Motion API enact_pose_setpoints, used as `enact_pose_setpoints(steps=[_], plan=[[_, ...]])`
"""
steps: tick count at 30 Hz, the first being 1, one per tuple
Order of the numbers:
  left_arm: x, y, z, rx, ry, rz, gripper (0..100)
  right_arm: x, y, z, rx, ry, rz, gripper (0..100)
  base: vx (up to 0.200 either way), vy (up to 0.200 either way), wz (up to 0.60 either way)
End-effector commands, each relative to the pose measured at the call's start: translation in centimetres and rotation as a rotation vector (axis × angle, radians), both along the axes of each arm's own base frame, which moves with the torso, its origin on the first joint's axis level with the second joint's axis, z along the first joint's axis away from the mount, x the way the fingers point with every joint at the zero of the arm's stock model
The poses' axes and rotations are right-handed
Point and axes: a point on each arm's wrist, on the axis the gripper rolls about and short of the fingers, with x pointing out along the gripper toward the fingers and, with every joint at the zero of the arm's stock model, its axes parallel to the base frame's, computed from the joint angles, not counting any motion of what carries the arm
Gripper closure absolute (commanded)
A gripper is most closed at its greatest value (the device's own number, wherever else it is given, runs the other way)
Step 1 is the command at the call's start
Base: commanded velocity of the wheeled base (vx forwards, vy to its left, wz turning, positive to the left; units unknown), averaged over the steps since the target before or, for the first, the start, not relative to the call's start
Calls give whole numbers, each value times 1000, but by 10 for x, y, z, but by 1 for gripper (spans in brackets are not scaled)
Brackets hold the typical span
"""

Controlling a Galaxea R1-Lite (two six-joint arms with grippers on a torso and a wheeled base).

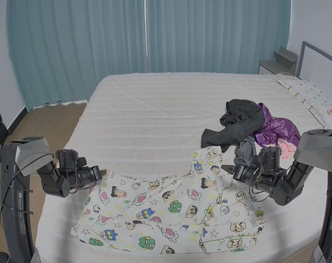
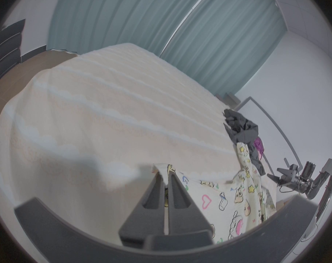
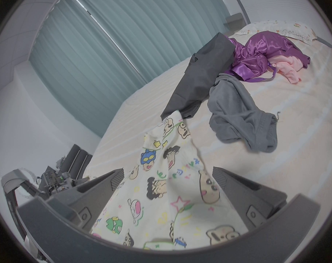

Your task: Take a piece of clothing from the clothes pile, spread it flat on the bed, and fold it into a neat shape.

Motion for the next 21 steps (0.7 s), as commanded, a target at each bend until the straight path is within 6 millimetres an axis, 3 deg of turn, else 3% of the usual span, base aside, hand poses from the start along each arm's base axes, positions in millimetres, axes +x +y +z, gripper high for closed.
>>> enact_pose_setpoints(steps=[1,8,21], plan=[[1,13,3,-10,-31,92,100,30,4,0,-12,-6,-32,0,0,0,0],[2,19,3,9,-32,146,100,41,7,-20,-14,15,-25,0,0,0,0],[9,24,6,6,-55,228,100,56,16,-31,-25,34,-2,0,0,0,0]])
